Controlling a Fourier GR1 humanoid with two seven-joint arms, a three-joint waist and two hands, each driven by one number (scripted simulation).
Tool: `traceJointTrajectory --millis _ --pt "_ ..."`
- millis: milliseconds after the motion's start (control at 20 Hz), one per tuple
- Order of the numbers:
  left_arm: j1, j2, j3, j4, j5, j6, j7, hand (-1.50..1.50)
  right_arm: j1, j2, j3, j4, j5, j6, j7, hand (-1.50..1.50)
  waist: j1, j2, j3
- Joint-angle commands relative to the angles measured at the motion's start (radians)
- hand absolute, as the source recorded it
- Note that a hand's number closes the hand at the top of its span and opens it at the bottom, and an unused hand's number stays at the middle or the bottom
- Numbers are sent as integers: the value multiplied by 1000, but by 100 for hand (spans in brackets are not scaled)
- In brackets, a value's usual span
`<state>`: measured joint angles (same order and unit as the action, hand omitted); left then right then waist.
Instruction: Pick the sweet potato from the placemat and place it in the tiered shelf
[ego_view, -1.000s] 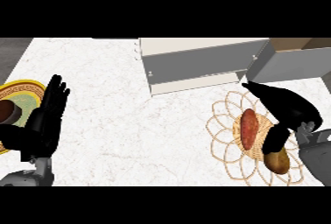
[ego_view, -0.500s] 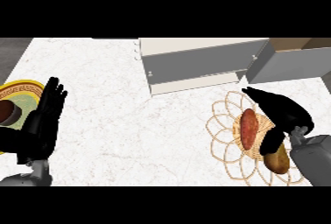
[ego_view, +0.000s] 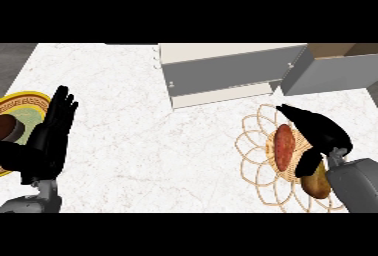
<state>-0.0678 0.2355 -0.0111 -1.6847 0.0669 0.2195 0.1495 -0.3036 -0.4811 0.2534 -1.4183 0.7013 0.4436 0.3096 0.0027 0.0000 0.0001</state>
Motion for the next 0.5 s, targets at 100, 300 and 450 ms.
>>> traceJointTrajectory --millis 100,300,450 --pt "86 -21 21 -62 -9 -38 -18 0 36 41 -41 11 70 -31 -76 -150 0 -1 0" --pt "18 -40 18 -90 -44 -11 65 0 3 65 -58 93 116 -23 -129 -150 1 -1 0" --pt "9 -17 73 14 -9 -86 -15 0 -41 91 -95 131 116 19 -108 -150 1 0 0"
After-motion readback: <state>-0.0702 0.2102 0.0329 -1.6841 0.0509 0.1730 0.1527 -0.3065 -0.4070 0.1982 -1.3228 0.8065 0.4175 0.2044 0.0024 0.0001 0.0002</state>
